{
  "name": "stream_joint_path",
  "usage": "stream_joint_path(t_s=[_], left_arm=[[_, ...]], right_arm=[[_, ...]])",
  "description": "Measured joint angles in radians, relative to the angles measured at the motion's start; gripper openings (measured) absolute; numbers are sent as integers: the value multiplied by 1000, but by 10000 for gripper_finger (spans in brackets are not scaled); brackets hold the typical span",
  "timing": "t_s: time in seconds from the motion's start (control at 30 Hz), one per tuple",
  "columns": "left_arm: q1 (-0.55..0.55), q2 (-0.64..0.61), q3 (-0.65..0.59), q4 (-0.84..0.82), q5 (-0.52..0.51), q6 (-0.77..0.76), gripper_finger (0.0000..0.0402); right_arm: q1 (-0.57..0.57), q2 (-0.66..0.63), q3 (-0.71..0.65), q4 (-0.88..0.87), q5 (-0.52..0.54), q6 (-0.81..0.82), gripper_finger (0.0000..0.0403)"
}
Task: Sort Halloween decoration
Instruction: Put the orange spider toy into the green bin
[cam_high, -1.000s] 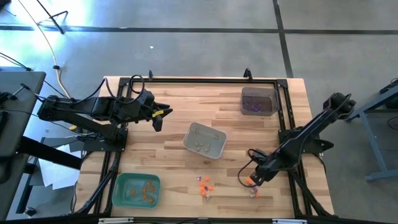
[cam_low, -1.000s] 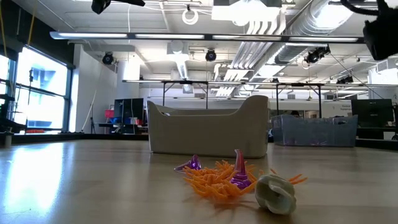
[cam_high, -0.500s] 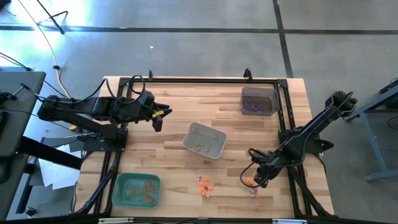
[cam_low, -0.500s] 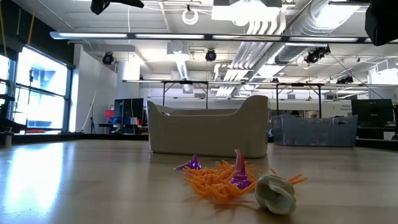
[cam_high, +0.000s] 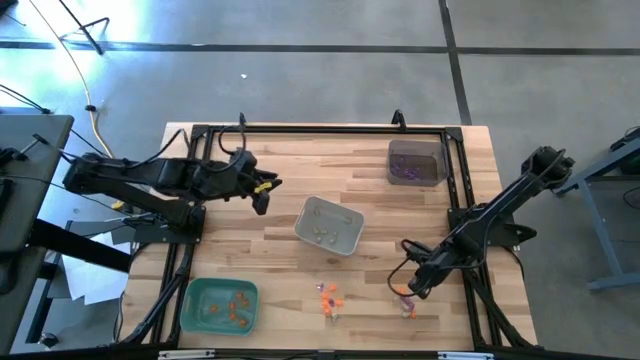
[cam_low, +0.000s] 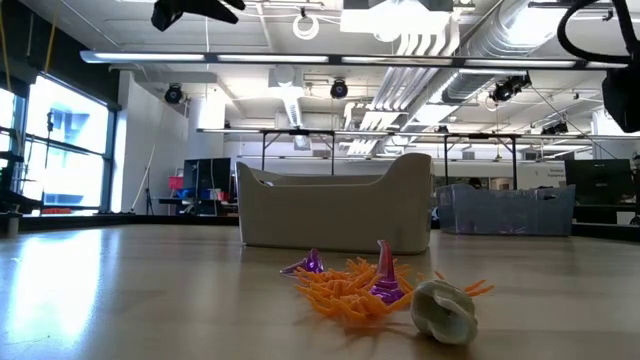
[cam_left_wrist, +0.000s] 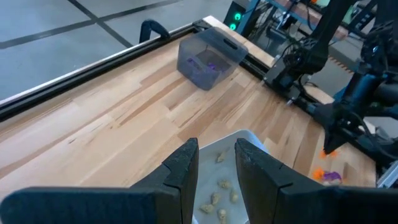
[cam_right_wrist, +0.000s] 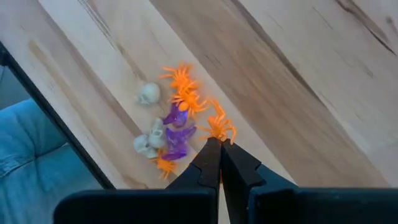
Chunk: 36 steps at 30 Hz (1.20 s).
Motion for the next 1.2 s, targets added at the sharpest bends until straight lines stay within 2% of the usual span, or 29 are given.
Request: stream_joint_path(t_s=[0.43, 0.87, 1.07, 1.2], left_arm=[[0, 71, 0, 2, 19, -25, 94], [0, 71, 0, 6, 19, -26, 94], [0, 70, 0, 6, 19, -26, 94], [0, 70, 0, 6, 19, -26, 94]], right_arm=[[-3, 4, -48, 16, 35, 9, 4], [-3, 4, -48, 21, 42, 17, 91], [-3, 4, -48, 21, 46, 26, 98], [-8, 4, -48, 21, 86, 43, 99]])
